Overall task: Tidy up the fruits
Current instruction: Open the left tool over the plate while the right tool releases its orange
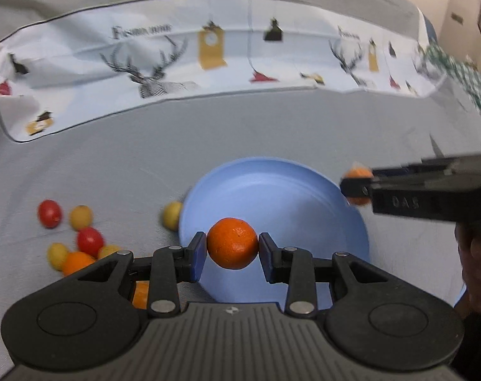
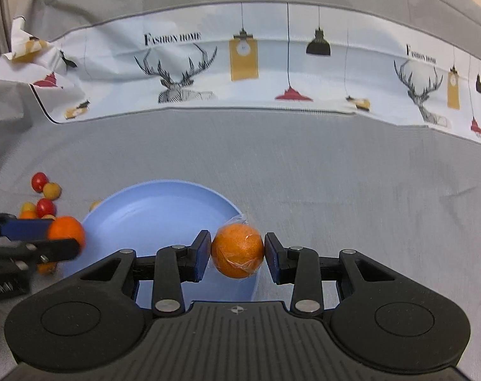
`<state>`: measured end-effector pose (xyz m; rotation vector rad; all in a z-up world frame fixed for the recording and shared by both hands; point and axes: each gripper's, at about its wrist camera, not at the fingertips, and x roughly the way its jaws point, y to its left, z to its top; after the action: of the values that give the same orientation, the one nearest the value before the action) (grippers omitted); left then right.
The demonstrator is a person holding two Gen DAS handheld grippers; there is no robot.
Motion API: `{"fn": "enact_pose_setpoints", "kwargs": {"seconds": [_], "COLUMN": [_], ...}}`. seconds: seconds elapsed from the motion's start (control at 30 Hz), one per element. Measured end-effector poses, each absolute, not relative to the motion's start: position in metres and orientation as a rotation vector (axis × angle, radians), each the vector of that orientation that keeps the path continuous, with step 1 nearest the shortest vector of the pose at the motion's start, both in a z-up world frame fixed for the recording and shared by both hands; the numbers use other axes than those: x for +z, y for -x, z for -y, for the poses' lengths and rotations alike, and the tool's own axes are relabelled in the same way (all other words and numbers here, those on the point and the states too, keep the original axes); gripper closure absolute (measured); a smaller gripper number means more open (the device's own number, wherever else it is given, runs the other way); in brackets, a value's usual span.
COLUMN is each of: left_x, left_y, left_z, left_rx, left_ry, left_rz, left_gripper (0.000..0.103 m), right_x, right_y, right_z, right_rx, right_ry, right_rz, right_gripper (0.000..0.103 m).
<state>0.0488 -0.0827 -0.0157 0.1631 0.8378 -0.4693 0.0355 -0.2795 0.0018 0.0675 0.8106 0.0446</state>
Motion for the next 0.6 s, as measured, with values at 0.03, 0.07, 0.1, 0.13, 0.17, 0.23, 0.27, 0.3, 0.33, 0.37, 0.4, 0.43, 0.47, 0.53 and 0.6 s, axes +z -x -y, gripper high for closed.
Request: {"fn": "enact_pose_setpoints", "kwargs": {"seconds": [0.03, 0.07, 0.1, 0.13, 0.17, 0.23, 0.27, 0.3, 0.33, 0.37, 0.4, 0.43, 0.47, 0.53, 0.6], "left_x": [-0.018, -0.019, -0.020, -0.020, -0.021, -0.022, -0.022, -0.023, -0.024, -0.023, -0.022, -0.022, -0.022, -0.023, -0.022], "left_y": [-0.048, -0.048, -0.048, -0.048, -0.049, -0.050, -0.049, -0.050, -0.050, -0.048, -0.047, -0.047, -0.047, -0.047, -0.046], "left_z": [0.085, 0.087, 0.087, 0.087, 0.086, 0.085, 0.085, 0.085, 0.086, 0.086, 0.086, 0.087, 0.087, 0.087, 0.089], "left_rx": [-0.476, -0.482, -0.489, -0.492, -0.491, -0.485, -0.484, -0.484, -0.485, -0.487, -0.489, -0.490, -0.490, -0.491, -0.496], "left_ry": [-0.175, -0.180, -0.178, -0.175, -0.172, -0.167, -0.167, -0.170, -0.174, -0.177, -0.178, -0.178, -0.178, -0.179, -0.180], "left_rz": [-0.844, -0.845, -0.845, -0.848, -0.853, -0.859, -0.862, -0.865, -0.865, -0.864, -0.863, -0.863, -0.864, -0.865, -0.860], "left_gripper": [0.064, 0.064, 0.064, 0.064, 0.064, 0.064, 0.064, 0.064, 0.064, 0.064, 0.064, 0.064, 0.064, 0.064, 0.064], "right_x": [0.002, 0.002, 0.001, 0.001, 0.001, 0.001, 0.000, 0.000, 0.000, 0.000, -0.001, -0.001, -0.001, 0.000, 0.000], "right_y": [-0.035, -0.035, -0.035, -0.035, -0.035, -0.036, -0.036, -0.036, -0.037, -0.037, -0.037, -0.037, -0.037, -0.038, -0.038], "right_z": [0.279, 0.278, 0.277, 0.276, 0.276, 0.273, 0.272, 0.271, 0.271, 0.270, 0.269, 0.270, 0.270, 0.270, 0.270], "right_rx": [0.045, 0.047, 0.050, 0.052, 0.055, 0.061, 0.064, 0.065, 0.066, 0.067, 0.069, 0.071, 0.072, 0.072, 0.072], "right_ry": [-0.070, -0.071, -0.071, -0.069, -0.068, -0.064, -0.063, -0.062, -0.062, -0.061, -0.060, -0.060, -0.060, -0.061, -0.062], "right_rz": [-0.814, -0.815, -0.817, -0.819, -0.821, -0.820, -0.822, -0.825, -0.826, -0.826, -0.827, -0.828, -0.829, -0.827, -0.828], "right_gripper": [0.064, 0.064, 0.064, 0.064, 0.064, 0.064, 0.064, 0.064, 0.064, 0.064, 0.064, 0.064, 0.064, 0.064, 0.064]}}
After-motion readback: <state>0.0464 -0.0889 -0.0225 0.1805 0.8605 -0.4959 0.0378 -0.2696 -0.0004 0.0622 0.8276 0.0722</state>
